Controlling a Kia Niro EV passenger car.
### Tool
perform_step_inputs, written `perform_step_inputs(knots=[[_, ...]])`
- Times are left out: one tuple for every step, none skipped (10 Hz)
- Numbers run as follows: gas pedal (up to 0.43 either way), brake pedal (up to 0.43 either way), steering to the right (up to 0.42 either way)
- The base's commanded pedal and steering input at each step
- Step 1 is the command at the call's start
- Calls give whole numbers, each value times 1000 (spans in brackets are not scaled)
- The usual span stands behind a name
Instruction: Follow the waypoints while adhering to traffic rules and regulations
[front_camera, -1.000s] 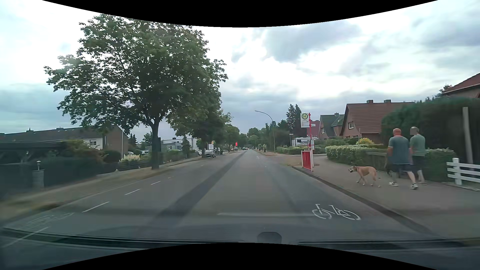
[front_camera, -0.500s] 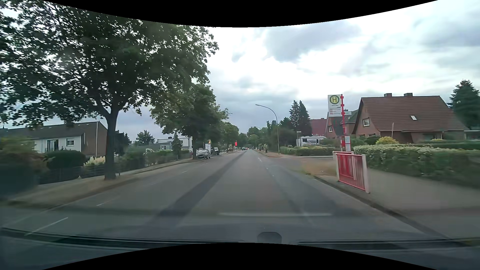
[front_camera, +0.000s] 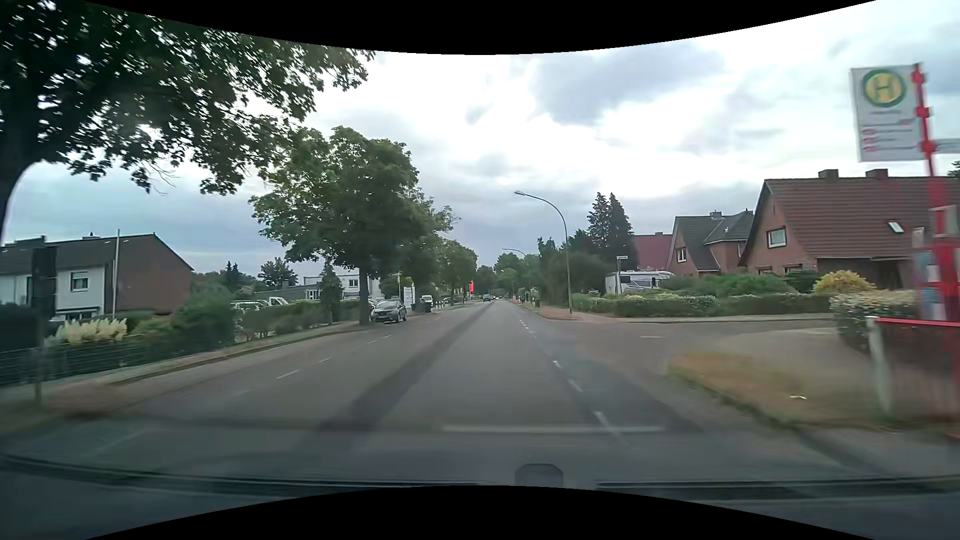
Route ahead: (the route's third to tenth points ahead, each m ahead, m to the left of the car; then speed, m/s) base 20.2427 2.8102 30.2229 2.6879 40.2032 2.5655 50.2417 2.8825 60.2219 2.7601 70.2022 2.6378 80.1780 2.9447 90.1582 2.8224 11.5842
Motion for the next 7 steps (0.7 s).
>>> perform_step_inputs(knots=[[150, 0, -4], [150, 0, -5], [157, 0, -4], [157, 0, -4], [157, 0, -4], [157, 0, -4], [157, 0, -4]])
